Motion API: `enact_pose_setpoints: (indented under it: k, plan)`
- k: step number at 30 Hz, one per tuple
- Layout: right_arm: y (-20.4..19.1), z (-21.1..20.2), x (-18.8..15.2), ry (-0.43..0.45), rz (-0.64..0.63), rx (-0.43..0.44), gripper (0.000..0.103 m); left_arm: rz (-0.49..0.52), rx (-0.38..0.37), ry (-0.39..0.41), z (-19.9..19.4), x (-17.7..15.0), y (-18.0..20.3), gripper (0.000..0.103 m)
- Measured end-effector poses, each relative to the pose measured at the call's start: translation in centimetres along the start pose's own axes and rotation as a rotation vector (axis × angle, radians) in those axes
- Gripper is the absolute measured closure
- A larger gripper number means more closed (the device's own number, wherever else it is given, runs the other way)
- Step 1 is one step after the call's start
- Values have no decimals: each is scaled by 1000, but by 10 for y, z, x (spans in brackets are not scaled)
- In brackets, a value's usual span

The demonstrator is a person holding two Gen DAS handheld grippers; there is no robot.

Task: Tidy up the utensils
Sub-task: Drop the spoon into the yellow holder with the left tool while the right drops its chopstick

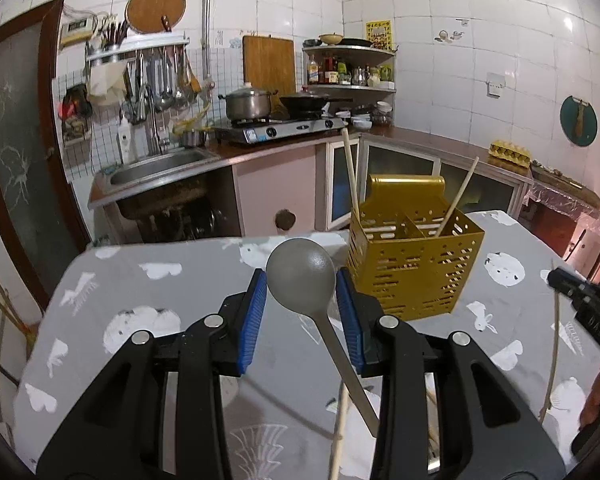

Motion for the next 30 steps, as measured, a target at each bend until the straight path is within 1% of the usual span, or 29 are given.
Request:
enact_pose_setpoints:
  k: [7,11,15,20,21,25,27,30]
  plan:
    - [3,-14,38,87,5,5,97,52,25,66,-4,22,3,68]
    - [2,-18,71,139,0,5,97,89,29,105,-6,40,10,68]
    - [-4,-26,112,202,-20,8,97,112,19,149,-7,68,21,68]
    - [-19,-37,165,274,-53,15,97,143,-1,230,-7,116,39,68]
    - [-23,-39,176,288,-58,18,97,153,-2,249,-5,128,43,68]
    - [-36,-38,206,323,-83,17,97,180,-15,283,10,153,60,68]
    - [-43,-31,216,324,-87,24,97,191,-24,286,22,158,66,68]
    - [-50,-17,221,309,-92,32,97,188,-41,261,51,156,74,68]
Point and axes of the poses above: each gripper's, at about its wrist camera, not at the fingertips, and z roughly the way its jaws point, y to its right, x to its top, the point moved 7 cm from there along z, roughly the way its jaws point, and after that the axes turned 2 degrees about -z, right-handed, at the moved point
